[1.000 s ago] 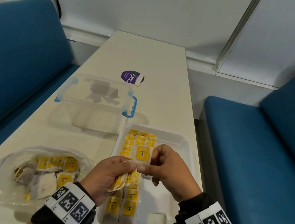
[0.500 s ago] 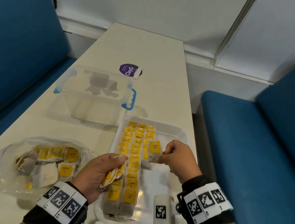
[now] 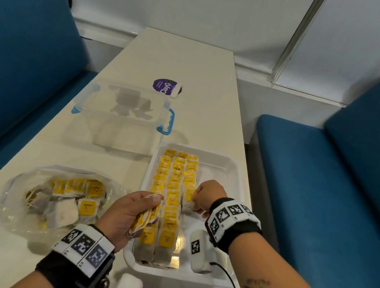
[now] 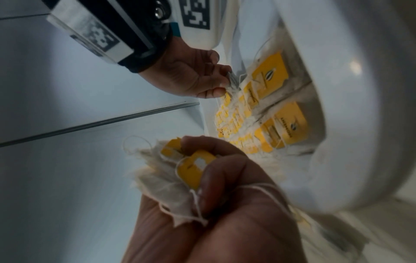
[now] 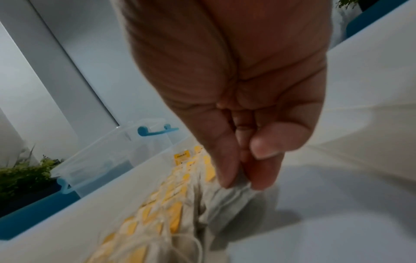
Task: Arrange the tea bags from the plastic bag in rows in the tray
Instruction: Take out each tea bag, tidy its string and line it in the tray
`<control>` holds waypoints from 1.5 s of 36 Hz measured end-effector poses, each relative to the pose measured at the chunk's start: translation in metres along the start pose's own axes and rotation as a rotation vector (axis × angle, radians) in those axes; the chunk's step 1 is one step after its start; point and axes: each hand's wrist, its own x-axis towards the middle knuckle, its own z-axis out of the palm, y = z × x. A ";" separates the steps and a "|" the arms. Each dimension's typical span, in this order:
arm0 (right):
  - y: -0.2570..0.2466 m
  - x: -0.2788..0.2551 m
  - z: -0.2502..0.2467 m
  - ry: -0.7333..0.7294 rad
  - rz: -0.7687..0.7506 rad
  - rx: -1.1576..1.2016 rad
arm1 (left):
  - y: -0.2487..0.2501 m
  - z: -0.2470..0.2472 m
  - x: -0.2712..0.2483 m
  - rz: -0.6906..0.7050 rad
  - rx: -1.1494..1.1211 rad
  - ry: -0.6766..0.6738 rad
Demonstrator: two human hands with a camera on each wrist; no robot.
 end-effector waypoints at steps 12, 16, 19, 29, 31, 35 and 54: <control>0.003 0.010 0.008 -0.013 -0.043 -0.018 | 0.001 0.000 0.003 -0.028 -0.002 -0.006; 0.001 0.000 -0.009 0.083 -0.094 -0.072 | 0.003 0.003 0.003 -0.044 -0.024 -0.023; 0.000 -0.012 -0.025 0.121 -0.169 0.079 | 0.007 0.007 0.002 -0.049 -0.024 -0.046; -0.001 -0.068 -0.022 -0.049 -0.550 0.513 | 0.019 0.022 0.008 -0.249 -0.305 -0.153; 0.001 -0.073 -0.016 -0.031 -0.601 0.569 | 0.020 0.025 0.011 -0.259 -0.337 -0.167; 0.001 -0.078 -0.005 0.022 -0.663 0.508 | 0.017 0.030 0.019 -0.278 -0.374 -0.131; -0.006 -0.072 -0.004 0.113 -0.711 0.190 | 0.016 0.030 0.023 -0.337 -0.347 -0.080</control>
